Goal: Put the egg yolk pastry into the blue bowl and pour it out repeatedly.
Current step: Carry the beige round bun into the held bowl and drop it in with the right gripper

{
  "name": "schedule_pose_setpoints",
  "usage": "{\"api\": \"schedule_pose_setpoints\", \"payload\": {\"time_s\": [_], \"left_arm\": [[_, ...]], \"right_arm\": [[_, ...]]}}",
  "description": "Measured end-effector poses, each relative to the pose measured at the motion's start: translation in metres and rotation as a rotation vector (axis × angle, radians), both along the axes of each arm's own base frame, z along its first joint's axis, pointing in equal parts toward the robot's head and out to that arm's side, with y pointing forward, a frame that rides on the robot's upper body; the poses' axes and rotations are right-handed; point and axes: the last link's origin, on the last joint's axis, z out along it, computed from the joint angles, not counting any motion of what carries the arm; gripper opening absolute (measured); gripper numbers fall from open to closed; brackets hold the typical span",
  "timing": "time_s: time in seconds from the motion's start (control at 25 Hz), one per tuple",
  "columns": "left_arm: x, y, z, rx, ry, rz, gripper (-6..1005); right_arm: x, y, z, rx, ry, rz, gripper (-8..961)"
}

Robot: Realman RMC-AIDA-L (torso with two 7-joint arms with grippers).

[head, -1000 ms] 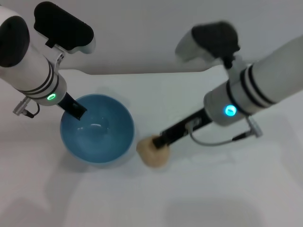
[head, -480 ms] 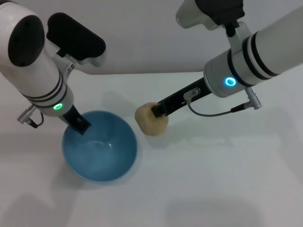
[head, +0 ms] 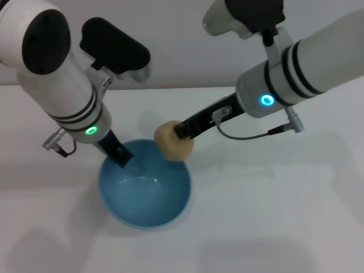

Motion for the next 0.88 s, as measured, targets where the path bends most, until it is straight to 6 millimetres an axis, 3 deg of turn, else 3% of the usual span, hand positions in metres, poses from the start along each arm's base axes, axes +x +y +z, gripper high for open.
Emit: {"api": "schedule_pose_setpoints", "payload": {"time_s": [0.44,0.88], "left_arm": [[0.011,-0.001,-0.009,-0.011,-0.027,-0.023,0],[0.014,0.002,-0.008,0.02,-0.051,-0.015,0]], "right_arm": [[0.003,-0.008,-0.024,-0.044,0.034,0.001,28],[0.01,-0.017,-0.032,-0.084,0.032,-0.022,25]]}}
